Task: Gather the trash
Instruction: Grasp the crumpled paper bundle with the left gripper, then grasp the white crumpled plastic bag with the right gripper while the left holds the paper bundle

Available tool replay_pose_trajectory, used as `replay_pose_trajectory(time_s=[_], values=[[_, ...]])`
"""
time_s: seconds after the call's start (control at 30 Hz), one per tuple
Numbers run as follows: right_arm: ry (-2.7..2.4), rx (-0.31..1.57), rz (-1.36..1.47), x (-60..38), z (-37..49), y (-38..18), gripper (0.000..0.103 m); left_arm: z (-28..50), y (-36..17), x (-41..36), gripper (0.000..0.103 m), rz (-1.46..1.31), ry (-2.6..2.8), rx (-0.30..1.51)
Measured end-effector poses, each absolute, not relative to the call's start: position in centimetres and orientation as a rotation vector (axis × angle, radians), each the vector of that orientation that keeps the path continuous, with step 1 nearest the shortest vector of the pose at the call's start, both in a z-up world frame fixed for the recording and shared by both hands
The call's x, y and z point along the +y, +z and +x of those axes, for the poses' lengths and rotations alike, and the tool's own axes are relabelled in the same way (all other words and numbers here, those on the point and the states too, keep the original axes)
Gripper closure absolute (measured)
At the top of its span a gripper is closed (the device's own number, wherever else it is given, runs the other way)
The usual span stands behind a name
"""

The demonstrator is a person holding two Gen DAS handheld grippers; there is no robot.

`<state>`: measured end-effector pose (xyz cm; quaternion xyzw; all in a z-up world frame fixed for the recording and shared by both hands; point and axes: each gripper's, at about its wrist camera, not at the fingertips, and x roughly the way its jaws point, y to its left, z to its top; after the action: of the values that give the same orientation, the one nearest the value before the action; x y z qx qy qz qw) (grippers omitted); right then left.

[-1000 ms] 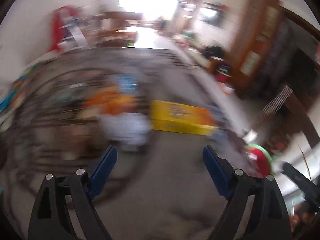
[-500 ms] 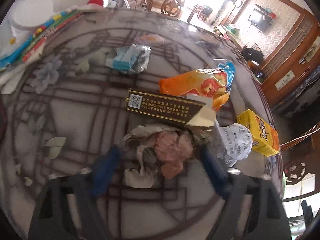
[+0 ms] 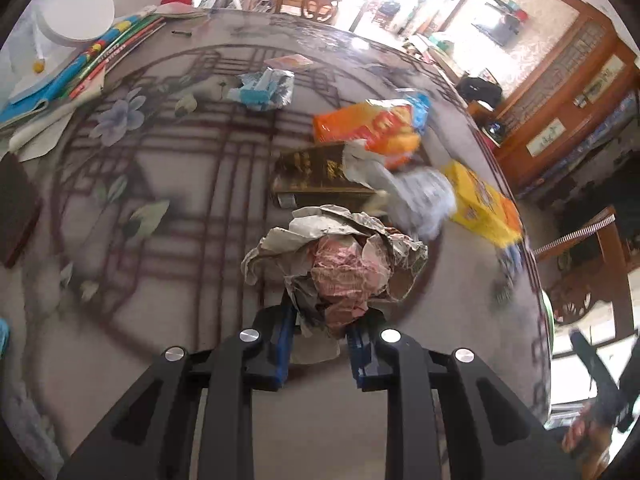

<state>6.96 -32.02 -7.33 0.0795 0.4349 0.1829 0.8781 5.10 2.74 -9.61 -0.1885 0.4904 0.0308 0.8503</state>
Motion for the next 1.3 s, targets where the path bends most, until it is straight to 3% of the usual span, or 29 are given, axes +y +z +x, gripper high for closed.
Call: replay_pose_trajectory(time_s=[0.17,0.27,0.4,0.53,0.73,0.8,0.87,1.3], values=[[0.468,0.932,0.110,-26.5,9.0,-7.3,0.028,3.2,-10.8,2.6,0.081,-0.432,0.086,1.030],[0.515,0.922,0.092,-22.5,10.9,-6.8,0.024,3.5,-11.2,2.1,0.072,-0.410,0.102,1.033],[0.583,0.959,0.119,-16.8,14.1,-6.9,0.023,3.4,-10.9,2.0,0.042,-0.428,0.090,1.013],[0.590,1.005,0.108,-12.4,16.4,-7.8,0.022,2.8,-10.0,3.0,0.030,-0.485,0.095,0.974],[0.529,1.101,0.175,-9.7,19.2,-10.2,0.023,2.8,-9.7,4.3,0.026,-0.543,0.120,0.941],[0.523,1.124,0.163,-9.3,19.4,-10.8,0.044,2.9,-9.9,4.6,0.026,-0.563,0.122,0.938],[0.533,1.124,0.152,-9.5,19.1,-10.9,0.049,2.9,-10.2,4.8,0.026,-0.593,0.111,0.932],[0.541,1.007,0.094,-13.8,16.2,-7.2,0.051,5.1,-11.9,4.3,0.023,-0.545,0.119,0.953]])
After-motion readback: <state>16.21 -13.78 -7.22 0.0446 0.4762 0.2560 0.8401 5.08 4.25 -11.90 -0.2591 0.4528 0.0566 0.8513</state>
